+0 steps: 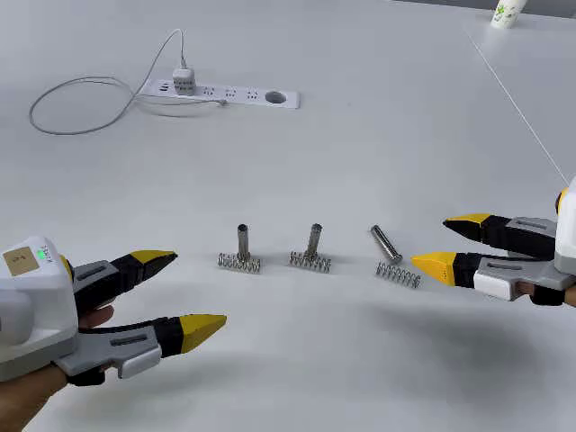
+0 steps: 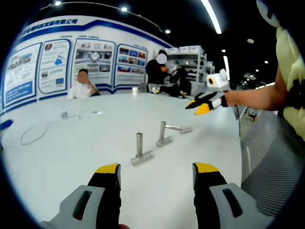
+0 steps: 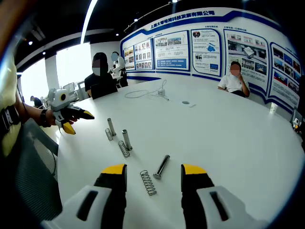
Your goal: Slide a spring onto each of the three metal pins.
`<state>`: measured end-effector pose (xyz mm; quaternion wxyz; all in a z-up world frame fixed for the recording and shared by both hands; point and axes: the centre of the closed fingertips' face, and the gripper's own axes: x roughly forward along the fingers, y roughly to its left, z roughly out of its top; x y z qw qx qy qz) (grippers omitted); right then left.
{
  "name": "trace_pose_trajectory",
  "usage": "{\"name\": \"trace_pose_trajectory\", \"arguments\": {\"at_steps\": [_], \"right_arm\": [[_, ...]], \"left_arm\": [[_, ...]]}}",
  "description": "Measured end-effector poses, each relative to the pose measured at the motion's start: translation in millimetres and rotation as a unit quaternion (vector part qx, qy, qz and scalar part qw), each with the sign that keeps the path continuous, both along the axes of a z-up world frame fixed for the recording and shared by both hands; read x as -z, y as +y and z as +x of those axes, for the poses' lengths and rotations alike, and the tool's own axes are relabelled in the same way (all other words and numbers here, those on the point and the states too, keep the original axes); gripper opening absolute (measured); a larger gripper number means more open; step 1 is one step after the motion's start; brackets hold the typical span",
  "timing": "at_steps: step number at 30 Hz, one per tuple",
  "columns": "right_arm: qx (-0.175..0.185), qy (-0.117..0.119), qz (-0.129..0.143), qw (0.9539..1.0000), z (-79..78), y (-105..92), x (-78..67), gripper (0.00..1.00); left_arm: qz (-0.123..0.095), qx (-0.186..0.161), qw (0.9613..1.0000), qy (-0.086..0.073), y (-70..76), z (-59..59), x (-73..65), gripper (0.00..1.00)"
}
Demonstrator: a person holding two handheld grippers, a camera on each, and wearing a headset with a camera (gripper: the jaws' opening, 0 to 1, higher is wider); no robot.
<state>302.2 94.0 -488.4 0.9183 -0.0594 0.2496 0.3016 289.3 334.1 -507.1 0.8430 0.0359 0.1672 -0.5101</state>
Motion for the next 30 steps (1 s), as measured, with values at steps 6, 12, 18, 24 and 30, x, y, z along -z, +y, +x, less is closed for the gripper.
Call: {"name": "trace_pose_trajectory", "arguments": {"at_steps": [6,12,18,24,30], "right_arm": [[0.001,0.008,-0.009,0.9999,9.6,4.6,5.3,0.44],[0.014,0.017,-0.014,0.9997,21.9,7.2,9.8,0.4],[0.016,0.028,-0.036,0.9988,31.0,9.2,19.5,0.38],[0.032,0.035,-0.034,0.9983,41.5,10.2,23.6,0.35],[0.04,0.046,-0.042,0.9973,48.4,10.7,30.5,0.34]], "left_arm": [[0.001,-0.002,1.0,0.001,0.8,-0.3,0.4,0.62],[0.001,-0.001,1.0,0.001,0.3,-2.1,1.0,0.62],[0.002,-0.002,1.0,0.002,0.5,-2.4,2.3,0.61],[0.0,-0.003,1.0,0.002,0.2,-2.2,2.6,0.61],[0.0,-0.004,1.0,0.004,0.3,-3.0,3.7,0.61]]}}
